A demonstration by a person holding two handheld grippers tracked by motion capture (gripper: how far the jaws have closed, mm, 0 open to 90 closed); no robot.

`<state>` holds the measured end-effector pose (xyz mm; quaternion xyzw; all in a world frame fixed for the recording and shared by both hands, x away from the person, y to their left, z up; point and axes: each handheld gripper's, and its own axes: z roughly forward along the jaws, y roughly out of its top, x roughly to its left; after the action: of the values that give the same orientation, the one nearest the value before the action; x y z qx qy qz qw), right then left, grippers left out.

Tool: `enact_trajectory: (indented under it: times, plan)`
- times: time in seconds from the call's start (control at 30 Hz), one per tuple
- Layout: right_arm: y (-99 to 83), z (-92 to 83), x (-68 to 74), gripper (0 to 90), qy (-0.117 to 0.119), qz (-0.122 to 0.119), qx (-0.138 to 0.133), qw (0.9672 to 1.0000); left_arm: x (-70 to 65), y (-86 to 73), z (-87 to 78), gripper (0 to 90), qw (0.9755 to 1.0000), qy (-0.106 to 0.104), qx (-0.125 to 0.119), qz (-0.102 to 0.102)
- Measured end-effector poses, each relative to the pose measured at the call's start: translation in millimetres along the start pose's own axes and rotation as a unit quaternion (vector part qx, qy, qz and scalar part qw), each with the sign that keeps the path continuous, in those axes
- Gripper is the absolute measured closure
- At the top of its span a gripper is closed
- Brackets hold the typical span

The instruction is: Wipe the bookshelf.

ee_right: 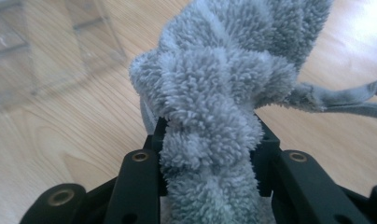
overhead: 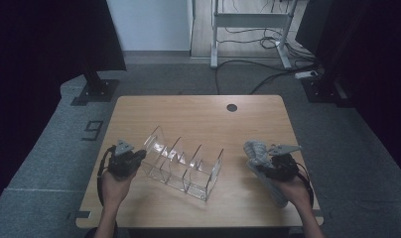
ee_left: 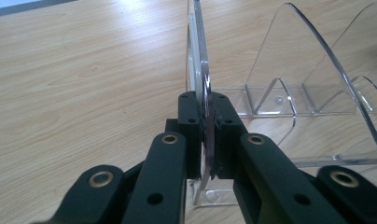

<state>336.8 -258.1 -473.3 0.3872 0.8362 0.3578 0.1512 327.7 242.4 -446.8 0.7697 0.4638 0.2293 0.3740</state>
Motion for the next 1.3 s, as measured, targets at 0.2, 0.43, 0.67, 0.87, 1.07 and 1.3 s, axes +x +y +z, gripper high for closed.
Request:
enact_trajectory:
  times: [0.2, 0.43, 0.67, 0.87, 1.07, 1.3]
  plan:
    - [9.9, 1.6, 10.6, 62.7, 0.014, -0.014, -0.007, 0.9998, 1.5, -0.7, 0.2, 84.8, 1.0000, -0.006, -0.003, -0.004]
    - [24.8, 5.3, 22.5, 62.6, 0.035, -0.028, -0.017, 0.9989, 2.1, -0.8, 0.6, 84.6, 1.0000, -0.009, -0.003, -0.001]
    - [42.4, 15.2, 37.2, 62.7, 0.042, -0.047, -0.018, 0.9978, 2.3, -0.7, 0.6, 84.5, 0.9999, -0.010, -0.002, 0.000]
    - [59.1, 25.0, 49.9, 62.6, 0.050, -0.065, -0.022, 0.9964, 3.5, -0.8, 0.6, 84.5, 0.9999, -0.015, -0.003, -0.003]
    - [67.5, 39.0, 59.4, 62.4, 0.050, -0.085, -0.017, 0.9950, 3.2, -0.3, 0.8, 85.0, 0.9999, -0.014, -0.002, -0.001]
    - [71.6, 42.8, 65.2, 62.8, 0.048, -0.098, -0.010, 0.9940, 1.2, 0.2, 1.5, 85.8, 1.0000, -0.004, -0.001, -0.002]
